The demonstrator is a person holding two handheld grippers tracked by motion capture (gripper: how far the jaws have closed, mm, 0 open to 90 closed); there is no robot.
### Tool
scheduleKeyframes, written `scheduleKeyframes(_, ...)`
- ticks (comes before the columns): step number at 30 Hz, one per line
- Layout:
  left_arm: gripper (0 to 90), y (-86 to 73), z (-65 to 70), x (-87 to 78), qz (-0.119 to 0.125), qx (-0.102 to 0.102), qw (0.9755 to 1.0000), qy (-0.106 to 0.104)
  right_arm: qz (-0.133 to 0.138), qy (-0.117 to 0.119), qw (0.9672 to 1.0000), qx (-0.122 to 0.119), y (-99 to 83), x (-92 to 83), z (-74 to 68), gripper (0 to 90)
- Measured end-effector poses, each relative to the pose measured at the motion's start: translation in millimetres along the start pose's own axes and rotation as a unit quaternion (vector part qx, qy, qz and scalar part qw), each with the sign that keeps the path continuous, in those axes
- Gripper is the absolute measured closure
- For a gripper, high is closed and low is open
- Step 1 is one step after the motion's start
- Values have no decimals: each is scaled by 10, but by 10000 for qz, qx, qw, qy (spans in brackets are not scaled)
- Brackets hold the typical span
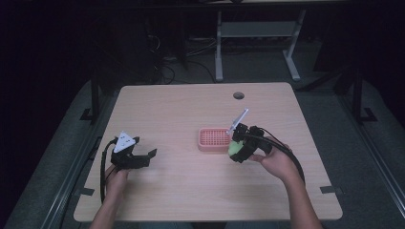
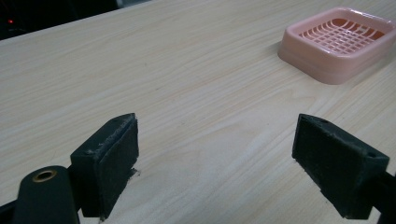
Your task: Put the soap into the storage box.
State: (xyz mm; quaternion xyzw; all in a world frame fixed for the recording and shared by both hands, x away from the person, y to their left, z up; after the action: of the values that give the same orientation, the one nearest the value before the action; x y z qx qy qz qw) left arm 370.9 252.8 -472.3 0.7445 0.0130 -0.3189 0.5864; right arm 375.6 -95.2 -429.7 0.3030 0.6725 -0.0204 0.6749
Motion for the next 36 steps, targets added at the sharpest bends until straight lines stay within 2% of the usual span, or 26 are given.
scheduleKeyframes(15, 143, 1, 2, 0, -13, 8, 10000, -9, -6, 33, 9999, -123, 206, -1, 30, 261)
scheduleKeyframes(25, 144, 4, 1, -2, -1, -11, 10000, -8, 48, 136, 9998, -107, 311, 12, 85, 261)
scheduleKeyframes(36, 144, 5, 1, -3, 4, -12, 10000, -12, -56, 155, 9998, -107, 404, 15, 135, 260)
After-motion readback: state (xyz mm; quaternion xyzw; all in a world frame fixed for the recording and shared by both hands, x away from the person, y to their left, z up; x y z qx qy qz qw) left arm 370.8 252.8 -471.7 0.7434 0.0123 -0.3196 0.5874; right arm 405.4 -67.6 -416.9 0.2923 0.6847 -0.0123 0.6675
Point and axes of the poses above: each handheld gripper's, and its own axes: x roughly forward along the jaws, y roughly out of its top, z roughly to its right, the point moved 6 cm from there along x, roughly forward along the jaws, and after that the axes turned 8 degrees about y, right-handed, at the moved point
